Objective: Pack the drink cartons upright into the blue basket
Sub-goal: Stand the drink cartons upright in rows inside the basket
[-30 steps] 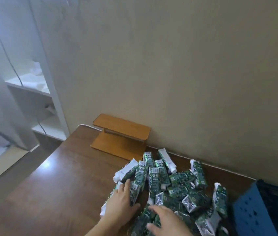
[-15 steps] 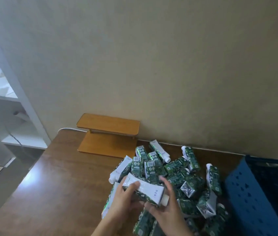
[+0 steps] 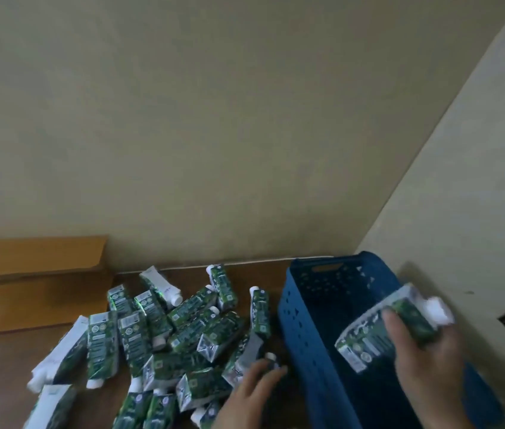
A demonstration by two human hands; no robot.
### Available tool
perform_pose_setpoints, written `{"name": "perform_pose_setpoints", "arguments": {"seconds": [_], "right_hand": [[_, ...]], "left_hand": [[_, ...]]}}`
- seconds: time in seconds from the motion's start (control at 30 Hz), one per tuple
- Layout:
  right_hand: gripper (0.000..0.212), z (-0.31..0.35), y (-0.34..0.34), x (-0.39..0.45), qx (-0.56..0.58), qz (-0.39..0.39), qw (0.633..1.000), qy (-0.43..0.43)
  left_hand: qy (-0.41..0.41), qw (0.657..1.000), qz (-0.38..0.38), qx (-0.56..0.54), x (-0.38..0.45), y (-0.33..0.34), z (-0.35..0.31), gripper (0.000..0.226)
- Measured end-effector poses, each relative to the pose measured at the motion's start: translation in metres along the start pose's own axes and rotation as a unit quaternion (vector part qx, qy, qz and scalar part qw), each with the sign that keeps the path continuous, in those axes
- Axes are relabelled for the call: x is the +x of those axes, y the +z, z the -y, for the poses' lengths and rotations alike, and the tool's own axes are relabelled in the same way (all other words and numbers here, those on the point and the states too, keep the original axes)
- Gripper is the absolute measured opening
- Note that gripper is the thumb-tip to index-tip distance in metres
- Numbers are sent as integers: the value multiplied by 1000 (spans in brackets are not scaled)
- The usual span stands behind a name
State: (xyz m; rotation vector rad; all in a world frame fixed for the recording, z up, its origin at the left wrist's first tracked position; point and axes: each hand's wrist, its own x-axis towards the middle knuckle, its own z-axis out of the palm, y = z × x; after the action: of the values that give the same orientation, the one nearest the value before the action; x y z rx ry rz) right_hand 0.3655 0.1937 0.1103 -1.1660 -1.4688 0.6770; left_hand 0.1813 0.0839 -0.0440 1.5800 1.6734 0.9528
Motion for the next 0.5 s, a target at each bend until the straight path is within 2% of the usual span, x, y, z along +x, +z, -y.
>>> {"name": "perform_pose_setpoints", "arguments": {"seconds": [0.1,0.13,0.23,0.27,0.33,0.4,0.5], "right_hand": [[44,-34,-10,68,-186,103,977,8],[46,-49,-3,85,-220,138,965,25],[55,-104,29,114,-316,248,914,56],[54,-121,41,117,-320,280,902,74],[53,-150,65,117,-287,322,894,125],[62,-171,86,110,-247,347,888,174],[61,-188,107,96,-212,388,872,210]], "left_hand": [[111,977,9,183,30,41,-36,65],[143,964,-17,225,37,50,-44,65],[206,941,-52,264,55,78,-54,19],[220,932,-67,279,60,85,-53,9],[213,927,-82,299,65,96,-50,20],[189,923,-92,322,70,101,-47,26],[196,925,-84,316,68,105,-40,16]]}}
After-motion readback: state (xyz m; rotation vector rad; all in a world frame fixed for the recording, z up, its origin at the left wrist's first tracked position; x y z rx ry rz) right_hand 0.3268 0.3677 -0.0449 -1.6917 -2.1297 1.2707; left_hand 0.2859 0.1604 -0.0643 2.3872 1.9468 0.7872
